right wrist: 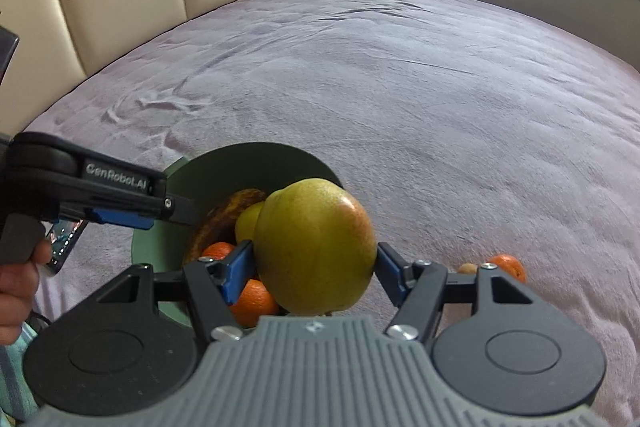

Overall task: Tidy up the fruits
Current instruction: 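Lower the mandarin into the colander with the left tool while the right tool lowers the pear in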

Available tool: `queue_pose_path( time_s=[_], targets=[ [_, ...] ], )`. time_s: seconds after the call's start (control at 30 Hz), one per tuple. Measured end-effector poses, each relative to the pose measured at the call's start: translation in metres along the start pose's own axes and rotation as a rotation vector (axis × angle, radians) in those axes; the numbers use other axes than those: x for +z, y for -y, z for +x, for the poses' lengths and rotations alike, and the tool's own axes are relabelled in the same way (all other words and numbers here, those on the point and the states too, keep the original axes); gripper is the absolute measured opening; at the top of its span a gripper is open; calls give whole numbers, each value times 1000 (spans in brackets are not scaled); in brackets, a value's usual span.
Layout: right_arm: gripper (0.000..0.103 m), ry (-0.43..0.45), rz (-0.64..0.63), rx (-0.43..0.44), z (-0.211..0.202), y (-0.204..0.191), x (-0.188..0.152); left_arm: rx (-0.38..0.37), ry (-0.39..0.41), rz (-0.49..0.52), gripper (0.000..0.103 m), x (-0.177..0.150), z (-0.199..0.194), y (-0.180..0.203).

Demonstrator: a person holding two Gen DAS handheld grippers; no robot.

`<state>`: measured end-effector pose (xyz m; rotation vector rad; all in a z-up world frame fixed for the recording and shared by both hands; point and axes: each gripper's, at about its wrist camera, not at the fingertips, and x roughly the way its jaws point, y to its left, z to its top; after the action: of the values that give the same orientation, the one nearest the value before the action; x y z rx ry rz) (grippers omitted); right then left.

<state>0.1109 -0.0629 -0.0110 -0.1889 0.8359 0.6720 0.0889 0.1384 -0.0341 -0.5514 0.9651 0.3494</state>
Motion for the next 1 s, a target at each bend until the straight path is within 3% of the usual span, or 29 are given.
queue_pose_path(
  time_s=[0.6,1.0],
  targets=[
    [63,-65,-198,49,44,-39,24,24,32,-100,59,10,7,-22],
    [63,-127,-234,24,78,-41,17,26,14,-67,59,7,14,-13]
  ],
)
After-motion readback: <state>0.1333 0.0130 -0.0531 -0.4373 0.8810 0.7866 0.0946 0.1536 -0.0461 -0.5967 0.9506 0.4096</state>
